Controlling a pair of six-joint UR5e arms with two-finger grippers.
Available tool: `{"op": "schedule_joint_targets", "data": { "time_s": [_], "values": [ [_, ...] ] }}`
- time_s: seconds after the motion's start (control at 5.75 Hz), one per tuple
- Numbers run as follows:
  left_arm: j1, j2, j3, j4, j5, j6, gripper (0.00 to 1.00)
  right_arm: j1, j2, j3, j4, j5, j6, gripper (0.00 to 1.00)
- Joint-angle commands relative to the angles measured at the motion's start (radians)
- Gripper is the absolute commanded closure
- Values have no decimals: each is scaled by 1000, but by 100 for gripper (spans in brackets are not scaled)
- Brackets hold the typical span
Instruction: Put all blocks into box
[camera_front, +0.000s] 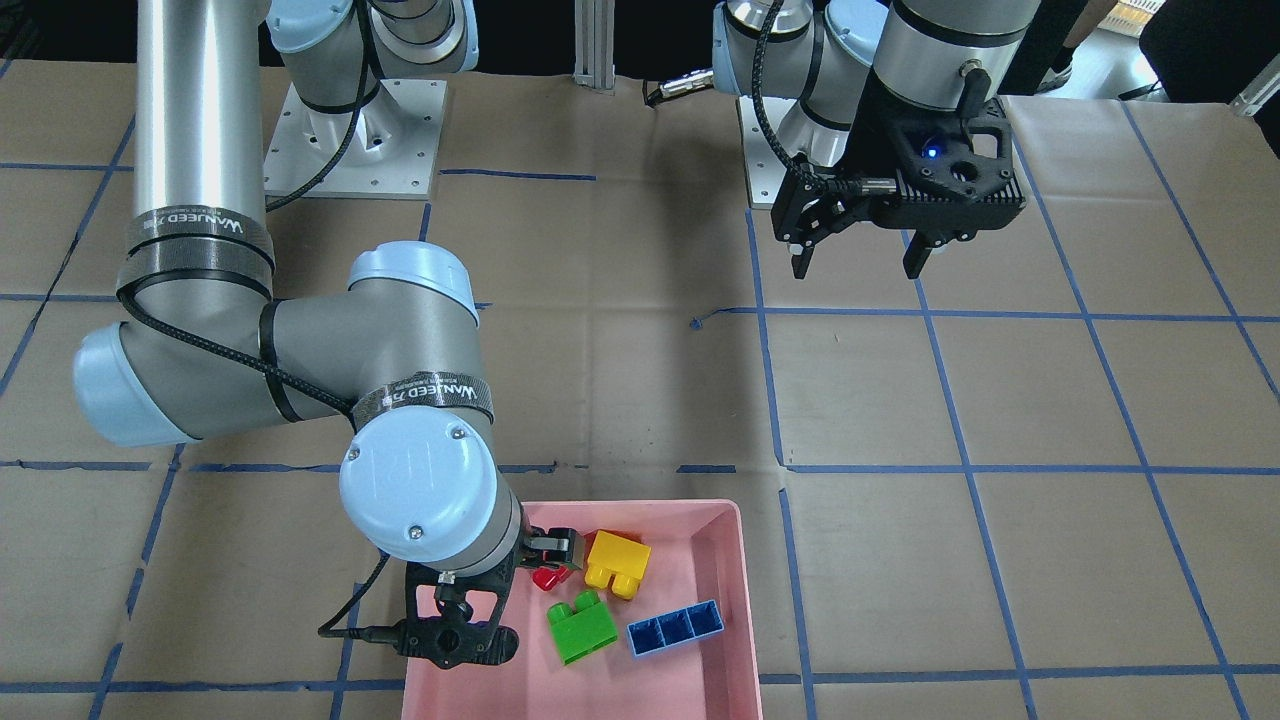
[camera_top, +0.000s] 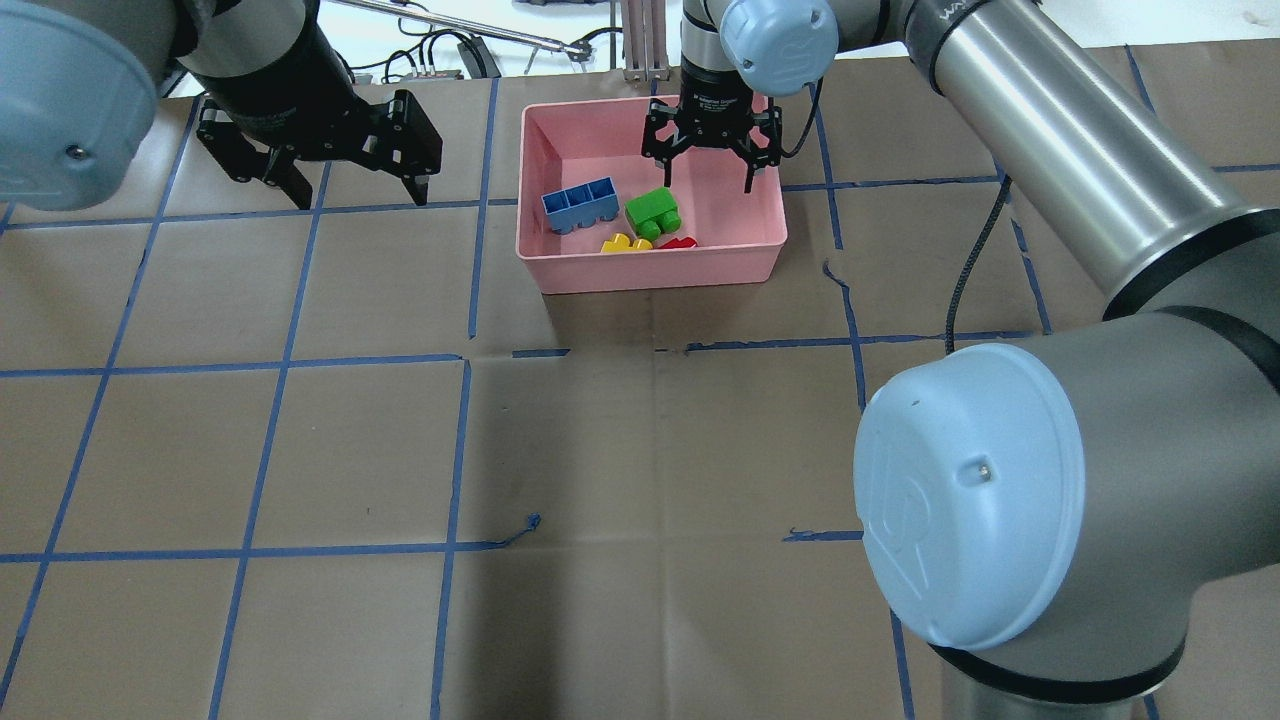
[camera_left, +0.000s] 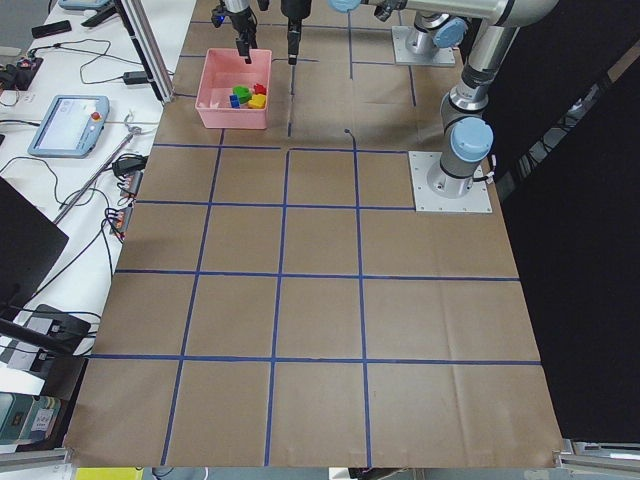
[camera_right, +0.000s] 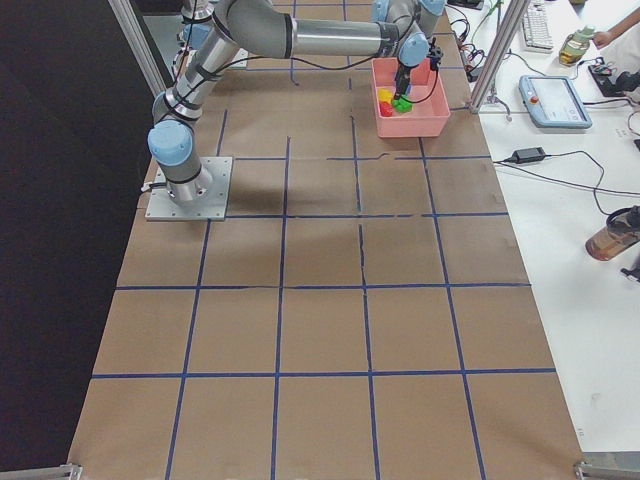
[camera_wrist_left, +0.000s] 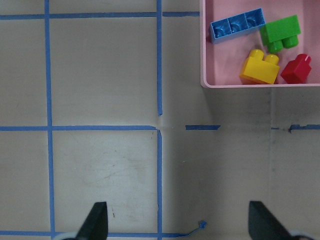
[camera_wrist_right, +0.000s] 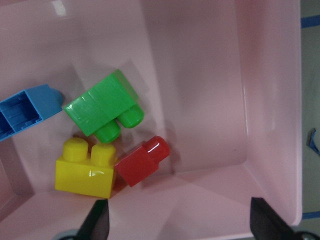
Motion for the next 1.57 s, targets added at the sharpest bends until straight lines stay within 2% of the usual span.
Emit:
{"op": "schedule_joint_targets", "data": {
  "time_s": [0.0, 0.17, 0.35, 1.04, 1.39],
  "values": [
    [1, 2, -1, -5, 3, 0, 0, -43, -19, -8, -9, -83, -129, 1],
    [1, -7, 2, -1, -2, 0, 0, -109, -92, 19, 38, -82, -139, 1],
    [3, 2, 0, 2, -8, 0, 0, -137, -196, 106, 63, -82, -159, 1],
    [0, -4, -1, 4, -3, -2, 0, -171, -662, 554, 59, -75, -173, 1],
    [0, 1, -1, -1, 0, 0, 0, -162, -695, 540, 101, -70, -150, 0]
  ]
}}
